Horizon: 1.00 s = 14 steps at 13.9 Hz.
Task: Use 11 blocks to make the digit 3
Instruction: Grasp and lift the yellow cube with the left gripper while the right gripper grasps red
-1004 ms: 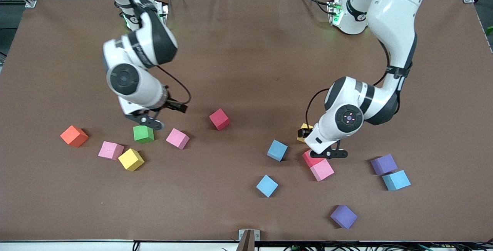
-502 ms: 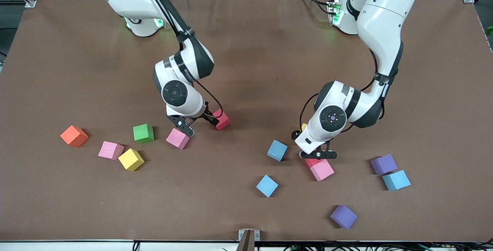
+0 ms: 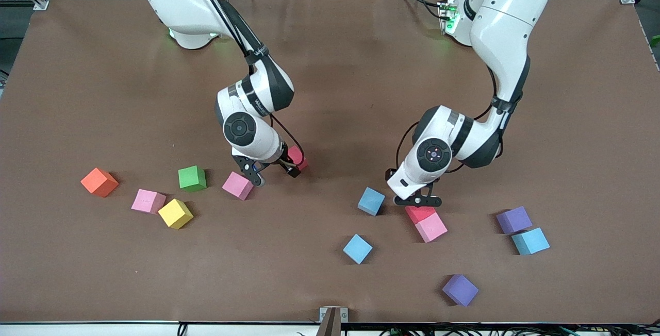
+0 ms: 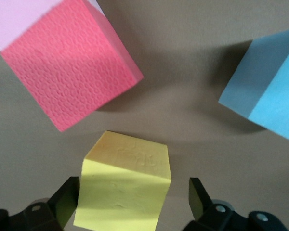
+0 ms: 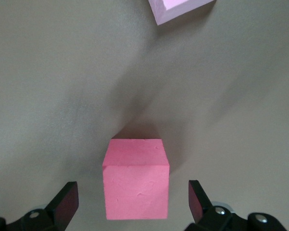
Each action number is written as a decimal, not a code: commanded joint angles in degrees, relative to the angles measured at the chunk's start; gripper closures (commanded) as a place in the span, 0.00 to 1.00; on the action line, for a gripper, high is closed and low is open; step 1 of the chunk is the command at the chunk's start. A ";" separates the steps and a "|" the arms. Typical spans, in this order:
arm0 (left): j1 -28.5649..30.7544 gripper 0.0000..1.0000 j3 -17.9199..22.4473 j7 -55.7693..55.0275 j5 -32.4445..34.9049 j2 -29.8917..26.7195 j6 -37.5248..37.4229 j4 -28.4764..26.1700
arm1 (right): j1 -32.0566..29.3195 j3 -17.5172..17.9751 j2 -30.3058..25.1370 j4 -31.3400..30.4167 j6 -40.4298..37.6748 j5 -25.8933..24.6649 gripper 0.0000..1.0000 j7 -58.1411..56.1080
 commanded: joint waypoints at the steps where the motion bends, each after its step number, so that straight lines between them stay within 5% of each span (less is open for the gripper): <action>1: -0.23 0.20 0.29 -1.29 1.61 -1.51 1.08 -1.95 | 1.22 -0.42 1.05 0.92 0.12 1.25 0.00 1.77; 3: -0.05 0.51 0.29 -1.20 1.61 -1.51 0.99 -1.95 | 1.75 -0.42 1.31 0.66 0.90 1.25 0.00 2.56; 6: 0.04 0.73 0.11 -2.86 1.18 -2.73 -0.23 -2.04 | 2.63 -0.51 2.19 0.66 1.78 1.16 0.00 2.56; 9: -2.24 0.74 -1.98 -12.86 1.00 -5.54 -6.99 -2.04 | 2.55 -0.51 2.72 0.48 2.75 1.07 0.02 2.48; 11: -2.34 0.74 -7.06 -21.46 1.00 -7.30 -9.90 -3.18 | 2.63 -0.51 3.16 0.48 2.67 0.90 0.08 2.39; 14: -2.25 0.74 -13.75 -29.83 1.00 -11.43 -9.47 -9.49 | 1.93 -0.51 3.51 0.40 2.49 0.46 0.39 1.60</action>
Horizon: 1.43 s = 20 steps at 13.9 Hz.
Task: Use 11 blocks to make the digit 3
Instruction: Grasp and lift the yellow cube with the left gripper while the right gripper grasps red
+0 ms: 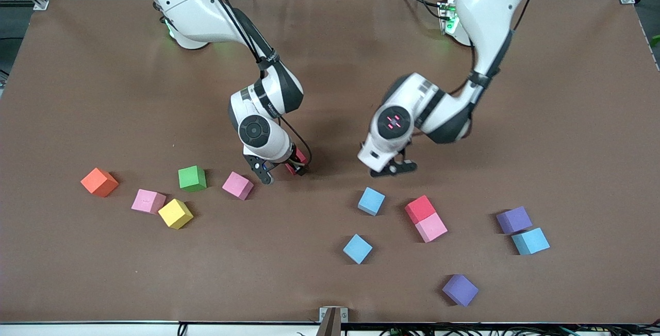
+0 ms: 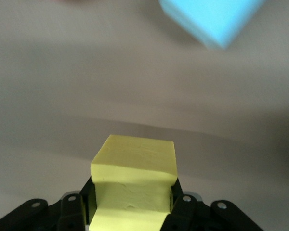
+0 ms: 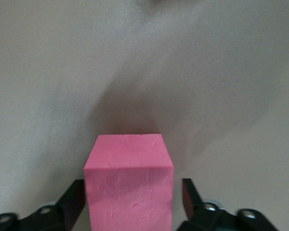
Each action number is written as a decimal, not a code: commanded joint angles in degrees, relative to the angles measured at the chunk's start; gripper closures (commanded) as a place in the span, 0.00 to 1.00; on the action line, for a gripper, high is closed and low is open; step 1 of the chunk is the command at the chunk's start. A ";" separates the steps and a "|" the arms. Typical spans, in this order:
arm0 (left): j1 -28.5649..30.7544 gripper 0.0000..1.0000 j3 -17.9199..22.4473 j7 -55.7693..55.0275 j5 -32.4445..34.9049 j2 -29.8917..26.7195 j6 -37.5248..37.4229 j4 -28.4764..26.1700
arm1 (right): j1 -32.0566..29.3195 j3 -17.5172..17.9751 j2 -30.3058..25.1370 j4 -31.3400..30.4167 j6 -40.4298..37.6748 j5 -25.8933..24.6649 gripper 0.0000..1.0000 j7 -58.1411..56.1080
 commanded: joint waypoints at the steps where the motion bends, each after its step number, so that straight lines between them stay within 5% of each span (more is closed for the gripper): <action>1: 0.32 0.74 -5.25 -7.91 0.85 -5.27 0.62 -7.91 | -0.25 -0.38 0.20 0.43 -0.10 0.00 0.47 -0.51; 2: 0.23 0.74 -7.36 -10.38 0.94 -5.54 1.06 -9.50 | -0.25 -0.46 -0.06 0.52 -0.36 -0.43 0.59 -1.03; 6: -0.03 0.74 -12.56 -17.50 1.37 -5.20 7.10 -13.64 | -0.95 -0.64 -2.51 2.00 -3.60 -0.35 0.78 -4.02; 11: -3.72 0.74 -12.56 -21.12 1.46 -2.30 13.54 -13.73 | -1.40 -0.91 -4.98 7.90 -12.93 -0.26 0.94 -3.15; 15: -5.82 0.74 -12.48 -22.44 1.55 -1.15 13.98 -13.64 | -1.39 -1.08 -7.79 7.73 -16.61 -8.60 0.93 -5.61; 20: -9.51 0.74 -12.39 -24.64 4.53 0.34 15.73 -13.91 | -4.47 -0.73 -10.96 7.99 -19.79 -7.56 1.00 -6.23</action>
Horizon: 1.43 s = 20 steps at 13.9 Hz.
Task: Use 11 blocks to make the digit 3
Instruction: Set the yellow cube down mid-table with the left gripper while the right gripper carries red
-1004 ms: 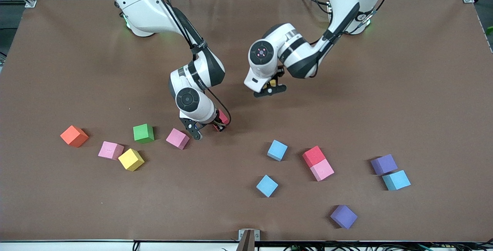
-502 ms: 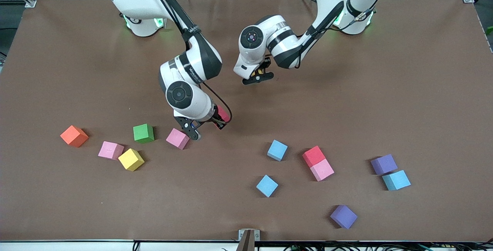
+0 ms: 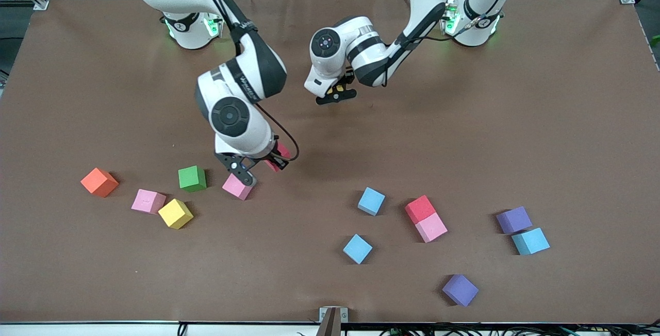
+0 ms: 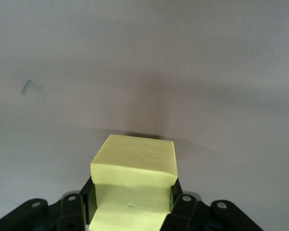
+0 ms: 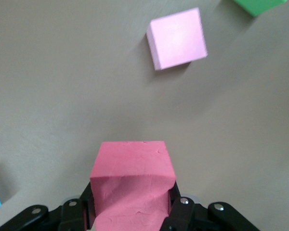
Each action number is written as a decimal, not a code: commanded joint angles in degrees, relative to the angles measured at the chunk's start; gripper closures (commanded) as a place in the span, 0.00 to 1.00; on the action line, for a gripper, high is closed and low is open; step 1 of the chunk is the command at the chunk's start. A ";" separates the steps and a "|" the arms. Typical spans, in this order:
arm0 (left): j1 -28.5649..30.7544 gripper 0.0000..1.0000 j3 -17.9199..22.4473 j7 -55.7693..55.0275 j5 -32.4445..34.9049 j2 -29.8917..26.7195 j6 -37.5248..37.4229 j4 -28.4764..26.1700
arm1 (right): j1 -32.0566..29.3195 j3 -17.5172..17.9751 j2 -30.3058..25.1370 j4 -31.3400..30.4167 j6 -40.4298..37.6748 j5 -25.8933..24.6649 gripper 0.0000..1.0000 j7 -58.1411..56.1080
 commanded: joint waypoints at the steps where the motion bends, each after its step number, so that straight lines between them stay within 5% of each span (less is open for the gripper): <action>1: -1.85 0.74 0.17 -1.74 3.75 1.00 1.49 -0.63 | -1.07 0.94 -2.05 -0.75 -0.88 1.95 1.00 0.66; 8: -3.08 0.74 0.08 -6.39 7.20 2.58 2.37 -0.63 | -4.22 0.24 -8.80 -5.75 -3.43 1.71 1.00 10.43; 9: -3.09 0.68 0.08 -6.31 7.20 2.67 2.37 -0.63 | -5.37 0.24 -9.60 -6.89 -3.25 2.05 1.00 10.25; 12: -3.00 0.22 0.08 -6.14 7.46 2.50 2.20 -0.37 | -4.94 0.15 -10.57 -10.31 -1.68 2.32 1.00 13.92; 14: -3.00 0.08 -0.01 -6.14 7.46 1.88 1.76 -0.19 | -5.37 1.02 -12.93 -15.14 0.69 2.32 1.00 18.32; 17: -2.82 0.04 -0.36 -6.05 7.46 -1.09 -1.48 -0.02 | -5.47 2.17 -16.36 -22.61 5.69 2.41 1.00 20.44; 20: -1.42 0.04 -0.10 -5.61 7.11 -4.53 -4.22 1.38 | -5.38 7.34 -20.23 -32.19 14.65 2.41 1.00 26.50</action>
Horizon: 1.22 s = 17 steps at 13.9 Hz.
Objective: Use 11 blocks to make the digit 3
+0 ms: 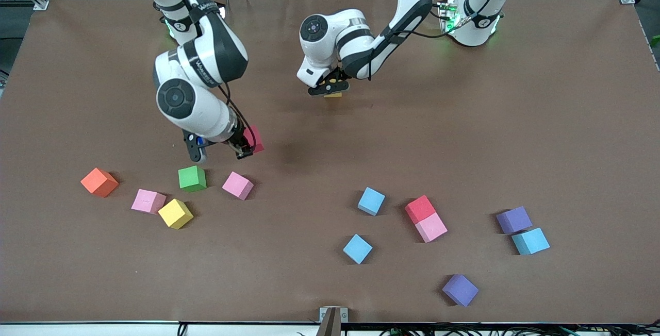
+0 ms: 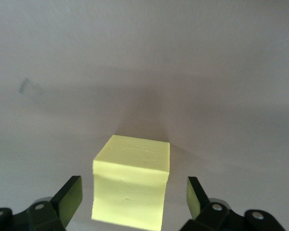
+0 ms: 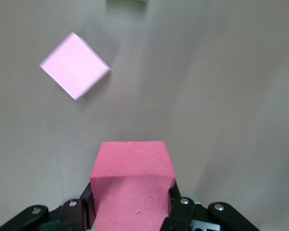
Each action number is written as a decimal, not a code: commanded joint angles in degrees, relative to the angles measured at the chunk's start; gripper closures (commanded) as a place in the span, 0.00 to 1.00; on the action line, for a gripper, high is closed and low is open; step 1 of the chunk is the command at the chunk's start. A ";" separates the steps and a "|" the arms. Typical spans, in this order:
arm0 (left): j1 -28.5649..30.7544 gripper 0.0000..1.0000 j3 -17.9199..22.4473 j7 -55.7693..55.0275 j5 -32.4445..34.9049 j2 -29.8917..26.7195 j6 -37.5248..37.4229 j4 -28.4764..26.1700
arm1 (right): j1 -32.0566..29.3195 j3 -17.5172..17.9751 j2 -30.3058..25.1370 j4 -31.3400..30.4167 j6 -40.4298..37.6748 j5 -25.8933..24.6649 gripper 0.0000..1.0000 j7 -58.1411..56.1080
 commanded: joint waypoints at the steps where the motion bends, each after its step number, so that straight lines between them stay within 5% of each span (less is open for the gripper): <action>1: 3.18 0.04 0.20 -0.61 0.95 -3.88 -2.44 1.11 | -0.45 4.32 -6.80 -11.37 6.85 0.32 1.00 4.23; 9: 24.36 0.04 0.46 1.06 7.00 -3.19 -2.44 7.17 | -0.62 7.66 -8.30 -18.15 8.01 2.17 1.00 17.41; 13: 32.89 0.03 0.46 5.62 12.53 4.09 -2.09 14.02 | 0.87 10.12 -7.78 -23.06 15.97 6.72 1.00 19.88; 17: 35.02 0.02 0.72 6.07 18.87 12.01 2.03 19.83 | 2.53 12.24 -7.16 -25.19 20.83 13.49 1.00 20.06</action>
